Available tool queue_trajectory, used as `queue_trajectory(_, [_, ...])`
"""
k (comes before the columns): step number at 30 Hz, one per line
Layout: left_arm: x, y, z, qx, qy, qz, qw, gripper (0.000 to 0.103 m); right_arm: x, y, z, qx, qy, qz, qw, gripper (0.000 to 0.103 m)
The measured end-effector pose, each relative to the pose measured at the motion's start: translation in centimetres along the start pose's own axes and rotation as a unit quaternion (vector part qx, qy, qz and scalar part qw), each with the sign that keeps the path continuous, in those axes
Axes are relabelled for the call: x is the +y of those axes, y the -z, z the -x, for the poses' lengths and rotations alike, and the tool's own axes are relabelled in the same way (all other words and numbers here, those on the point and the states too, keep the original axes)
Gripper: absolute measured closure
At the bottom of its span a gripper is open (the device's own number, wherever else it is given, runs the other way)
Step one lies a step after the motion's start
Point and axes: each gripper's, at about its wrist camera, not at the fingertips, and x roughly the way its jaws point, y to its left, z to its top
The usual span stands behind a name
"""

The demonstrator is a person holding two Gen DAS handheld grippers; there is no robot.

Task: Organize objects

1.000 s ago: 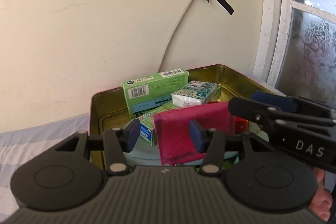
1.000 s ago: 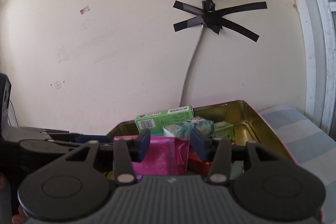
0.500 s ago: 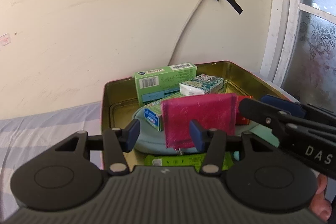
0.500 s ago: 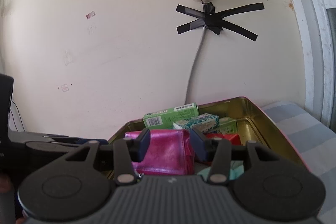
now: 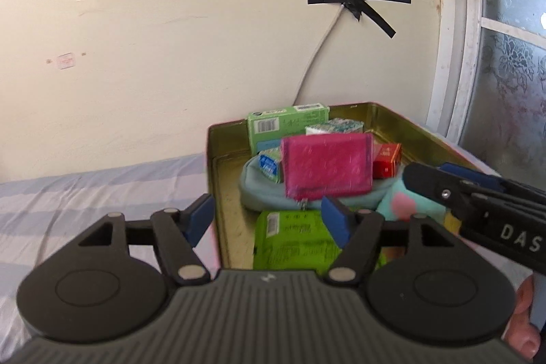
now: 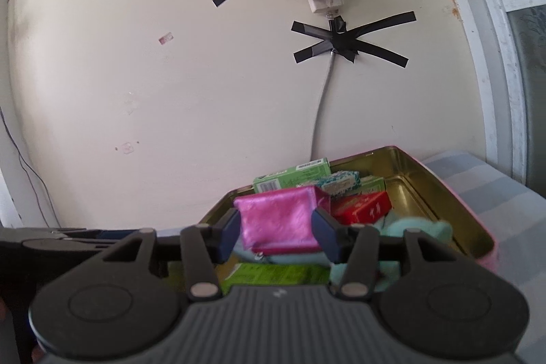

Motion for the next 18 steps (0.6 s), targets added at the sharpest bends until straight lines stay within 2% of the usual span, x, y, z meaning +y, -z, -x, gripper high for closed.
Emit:
queue_trajectory(4, [0.1, 1.4, 2.2, -0.001, -0.008, -0.002, 1.0, 0.014, 0.8, 1.1, 2.9, -0.008, 0.003, -0.007, 1.0, 0.04])
queue_trajectory(6, [0.1, 2.2, 3.3, -0.005, -0.013, -0.002, 0.9999, 0.01, 1.0, 1.7, 4.2, -0.013, 0.008, -0.018, 1.0, 0.025])
queue_trajectory(9, [0.1, 3.3, 4.7, -0.005, -0.011, -0.006, 0.9999, 0.0, 1.4, 2.6, 6.0, -0.012, 0.008, -0.026, 1.0, 0.024])
queue_trajectory(18, [0.4, 5.7, 8.7, -0.011, -0.014, -0.004, 0.9998, 0.0, 3.6, 4.3, 10.0, -0.005, 0.004, -0.014, 1.0, 0.019])
